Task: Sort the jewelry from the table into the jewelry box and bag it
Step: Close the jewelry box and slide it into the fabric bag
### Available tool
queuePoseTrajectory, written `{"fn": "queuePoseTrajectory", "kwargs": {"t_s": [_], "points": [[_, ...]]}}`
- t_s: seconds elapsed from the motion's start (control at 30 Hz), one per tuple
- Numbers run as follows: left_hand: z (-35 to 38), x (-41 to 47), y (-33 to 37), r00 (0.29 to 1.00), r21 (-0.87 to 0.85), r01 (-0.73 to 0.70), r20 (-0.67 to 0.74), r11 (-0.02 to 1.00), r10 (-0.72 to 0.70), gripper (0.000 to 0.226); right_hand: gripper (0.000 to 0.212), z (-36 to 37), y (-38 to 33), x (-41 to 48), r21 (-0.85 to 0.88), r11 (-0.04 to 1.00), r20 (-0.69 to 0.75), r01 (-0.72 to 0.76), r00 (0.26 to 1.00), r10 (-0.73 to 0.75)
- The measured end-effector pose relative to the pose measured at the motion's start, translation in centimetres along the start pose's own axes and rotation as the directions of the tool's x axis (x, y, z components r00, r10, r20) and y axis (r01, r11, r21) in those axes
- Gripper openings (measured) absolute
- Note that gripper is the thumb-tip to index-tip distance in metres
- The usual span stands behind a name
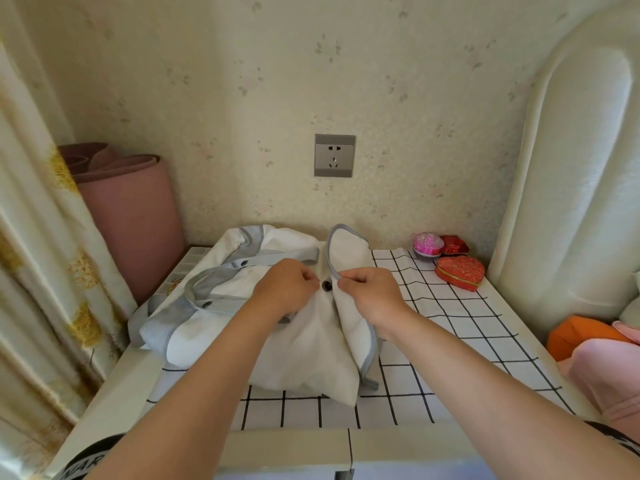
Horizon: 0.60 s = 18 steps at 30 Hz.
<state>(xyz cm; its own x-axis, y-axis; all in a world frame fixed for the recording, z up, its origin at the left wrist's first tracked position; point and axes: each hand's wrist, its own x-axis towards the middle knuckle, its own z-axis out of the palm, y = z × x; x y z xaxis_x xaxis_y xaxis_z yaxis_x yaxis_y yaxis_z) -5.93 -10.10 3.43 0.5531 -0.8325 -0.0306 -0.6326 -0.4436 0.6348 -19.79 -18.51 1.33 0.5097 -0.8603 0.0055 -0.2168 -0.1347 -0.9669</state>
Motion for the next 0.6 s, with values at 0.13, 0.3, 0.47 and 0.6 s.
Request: {"fn": "queuePoseTrajectory", "kwargs": {"t_s": [0.13, 0.3, 0.47, 0.6], "points": [[-0.23, -0.11, -0.12, 1.000, -0.178, -0.013, -0.013, 0.984, 0.011, 0.017, 0.023, 0.08, -0.71, 0.55, -0.105, 0.990, 0.003, 0.092, 0.996, -0.092], [0.07, -0.06, -0.56, 1.000, -0.235, -0.019, 0.014, 0.972, 0.023, 0.016, 0.020, 0.73, -0.33, 0.67, -0.182, 0.975, -0.016, 0.131, 0.991, -0.136], [0.46, 0.03, -0.66, 1.000, -0.269, -0.026, -0.021, 0.963, 0.021, 0.010, 0.021, 0.86, -0.34, 0.68, -0.156, 0.979, -0.023, 0.134, 0.990, -0.139], [0.62, 0.05, -0.58, 0.997, -0.252, -0.040, -0.078, 0.967, 0.021, 0.008, 0.022, 0.85, -0.44, 0.64, -0.136, 0.985, -0.033, 0.109, 0.993, -0.114]]}}
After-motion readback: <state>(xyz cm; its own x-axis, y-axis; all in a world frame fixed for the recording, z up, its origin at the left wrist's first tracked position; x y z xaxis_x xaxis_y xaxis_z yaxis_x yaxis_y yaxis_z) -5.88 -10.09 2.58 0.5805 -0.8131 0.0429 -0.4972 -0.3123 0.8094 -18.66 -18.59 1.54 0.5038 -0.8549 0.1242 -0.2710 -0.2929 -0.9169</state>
